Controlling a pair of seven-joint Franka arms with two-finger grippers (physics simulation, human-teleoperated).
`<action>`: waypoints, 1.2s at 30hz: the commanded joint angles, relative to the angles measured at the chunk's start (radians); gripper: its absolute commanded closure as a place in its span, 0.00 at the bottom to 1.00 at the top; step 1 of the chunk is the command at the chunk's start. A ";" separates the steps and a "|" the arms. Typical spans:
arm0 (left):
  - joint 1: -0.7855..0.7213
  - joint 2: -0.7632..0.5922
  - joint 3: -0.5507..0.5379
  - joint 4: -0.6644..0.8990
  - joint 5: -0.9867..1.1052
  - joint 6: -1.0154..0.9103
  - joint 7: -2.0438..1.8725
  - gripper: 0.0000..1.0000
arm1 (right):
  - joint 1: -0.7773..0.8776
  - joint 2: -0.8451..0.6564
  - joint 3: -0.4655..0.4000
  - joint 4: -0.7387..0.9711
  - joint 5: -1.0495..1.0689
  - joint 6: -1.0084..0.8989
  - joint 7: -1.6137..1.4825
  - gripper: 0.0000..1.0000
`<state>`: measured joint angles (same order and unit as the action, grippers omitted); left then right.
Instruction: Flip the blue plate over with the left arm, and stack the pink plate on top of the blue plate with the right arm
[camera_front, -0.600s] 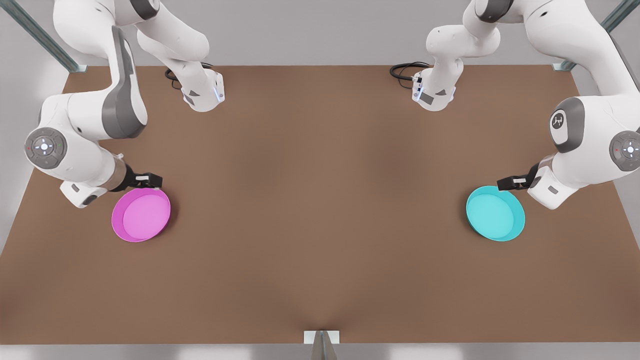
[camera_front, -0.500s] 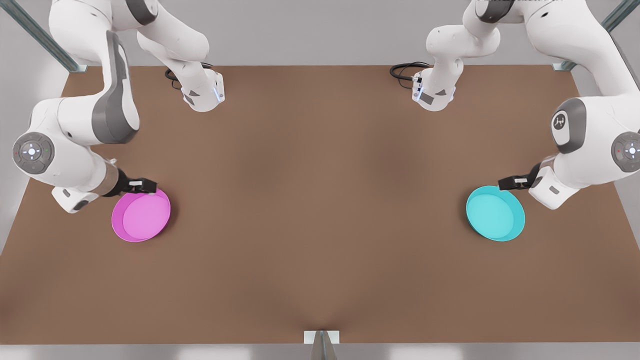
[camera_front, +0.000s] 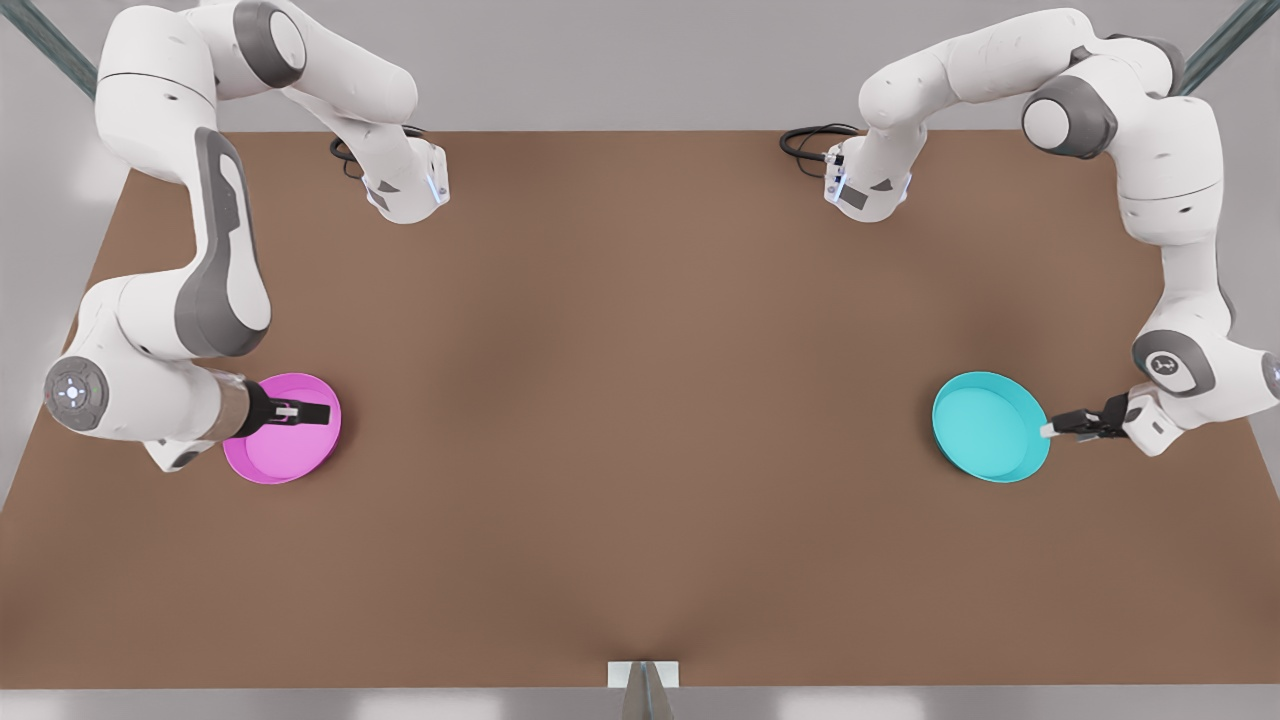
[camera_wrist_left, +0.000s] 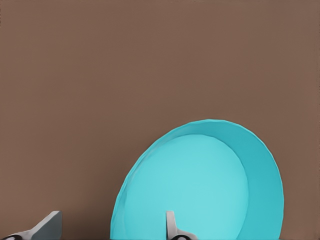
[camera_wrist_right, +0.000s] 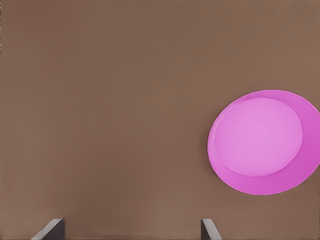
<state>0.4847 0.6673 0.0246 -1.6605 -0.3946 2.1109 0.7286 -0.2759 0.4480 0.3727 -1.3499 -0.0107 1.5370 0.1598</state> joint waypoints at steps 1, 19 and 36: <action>0.000 0.000 0.000 -0.001 -0.079 0.000 0.000 0.00 | 0.000 0.000 0.000 0.000 0.000 0.000 0.000 0.00; 0.000 0.052 -0.002 -0.001 -0.075 -0.042 0.023 0.27 | 0.009 0.000 0.006 -0.009 0.002 -0.023 -0.003 0.00; 0.008 0.064 0.000 -0.001 -0.027 -0.081 0.057 0.46 | 0.008 0.009 0.005 -0.005 0.000 -0.021 -0.009 0.00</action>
<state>0.4923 0.7309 0.0256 -1.6613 -0.4229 2.0280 0.7854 -0.2723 0.4585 0.3773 -1.3545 -0.0107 1.5156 0.1472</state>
